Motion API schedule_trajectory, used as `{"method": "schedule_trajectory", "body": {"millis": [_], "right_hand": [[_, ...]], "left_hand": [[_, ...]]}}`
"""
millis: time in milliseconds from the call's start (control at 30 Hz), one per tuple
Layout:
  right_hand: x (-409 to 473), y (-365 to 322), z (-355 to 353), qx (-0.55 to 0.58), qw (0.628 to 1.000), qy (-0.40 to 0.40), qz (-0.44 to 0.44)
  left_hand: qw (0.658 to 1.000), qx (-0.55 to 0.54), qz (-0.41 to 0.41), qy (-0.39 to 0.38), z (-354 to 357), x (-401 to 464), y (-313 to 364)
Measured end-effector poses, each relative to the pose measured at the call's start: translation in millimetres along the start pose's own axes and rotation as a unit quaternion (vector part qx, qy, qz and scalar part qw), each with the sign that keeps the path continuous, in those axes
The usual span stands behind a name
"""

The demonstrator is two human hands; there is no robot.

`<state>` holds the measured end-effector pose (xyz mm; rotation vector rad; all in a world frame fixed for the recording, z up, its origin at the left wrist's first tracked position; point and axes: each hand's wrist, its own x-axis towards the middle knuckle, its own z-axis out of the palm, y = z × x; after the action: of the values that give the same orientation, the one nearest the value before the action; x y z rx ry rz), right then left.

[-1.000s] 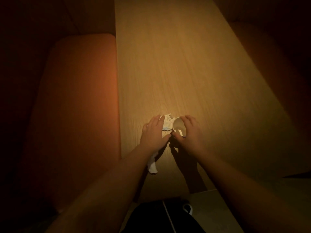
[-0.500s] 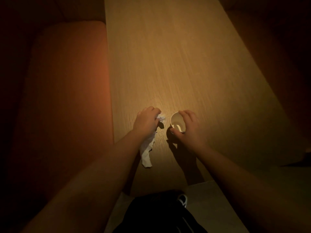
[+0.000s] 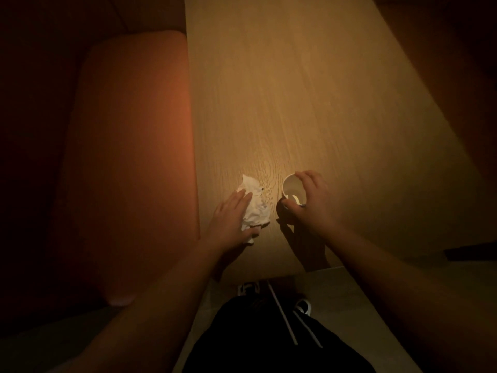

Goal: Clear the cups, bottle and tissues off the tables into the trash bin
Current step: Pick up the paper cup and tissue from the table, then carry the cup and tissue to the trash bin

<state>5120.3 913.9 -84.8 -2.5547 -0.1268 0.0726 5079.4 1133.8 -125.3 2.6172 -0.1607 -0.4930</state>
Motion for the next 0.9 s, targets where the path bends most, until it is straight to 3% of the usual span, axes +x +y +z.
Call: {"method": "schedule_trajectory", "body": {"millis": [233, 500, 633, 900], "right_hand": [[-23.3, 7.6, -6.9, 0.012, 1.0, 0.009, 0.024], [-53.9, 23.8, -11.6, 0.024, 0.993, 0.058, 0.102], [-82.0, 40.2, -17.9, 0.027, 0.982, 0.108, 0.155], [-184.8, 80.3, -64.6, 0.029, 0.937, 0.232, 0.26]], "left_hand": [[0.995, 0.026, 0.026, 0.091, 13.3, 3.8, 11.6], [0.995, -0.016, 0.079, 0.067, 15.7, 15.4, 44.8], [0.985, -0.026, 0.154, 0.071, 12.9, 17.0, 75.0], [0.96, -0.015, 0.281, 0.009, 33.8, -1.5, 175.7]]}}
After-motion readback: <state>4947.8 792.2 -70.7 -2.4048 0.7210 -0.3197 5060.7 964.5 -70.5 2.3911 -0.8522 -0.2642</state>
